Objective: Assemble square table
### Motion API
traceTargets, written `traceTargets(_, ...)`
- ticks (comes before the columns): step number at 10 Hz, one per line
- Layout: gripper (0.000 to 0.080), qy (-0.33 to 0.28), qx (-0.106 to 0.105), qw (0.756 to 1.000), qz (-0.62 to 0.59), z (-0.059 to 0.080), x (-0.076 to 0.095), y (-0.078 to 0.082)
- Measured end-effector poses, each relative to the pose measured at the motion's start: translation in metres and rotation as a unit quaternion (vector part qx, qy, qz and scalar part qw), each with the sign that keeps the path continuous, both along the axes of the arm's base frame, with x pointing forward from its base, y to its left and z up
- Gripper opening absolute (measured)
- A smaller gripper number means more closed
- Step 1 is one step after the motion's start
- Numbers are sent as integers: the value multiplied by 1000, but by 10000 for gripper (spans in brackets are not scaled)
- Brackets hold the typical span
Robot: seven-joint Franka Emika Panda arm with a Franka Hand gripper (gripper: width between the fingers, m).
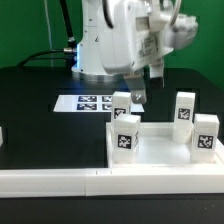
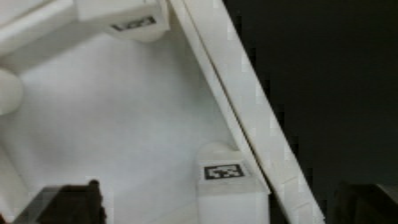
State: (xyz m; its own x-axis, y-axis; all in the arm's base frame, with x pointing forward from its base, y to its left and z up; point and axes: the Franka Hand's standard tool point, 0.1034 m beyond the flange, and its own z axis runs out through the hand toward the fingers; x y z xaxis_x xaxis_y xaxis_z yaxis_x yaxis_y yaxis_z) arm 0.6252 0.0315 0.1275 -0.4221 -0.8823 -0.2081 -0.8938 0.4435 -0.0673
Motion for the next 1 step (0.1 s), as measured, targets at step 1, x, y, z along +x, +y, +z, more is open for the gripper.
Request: traceTargets(1,649,1,0,1000,0,-1,0,0)
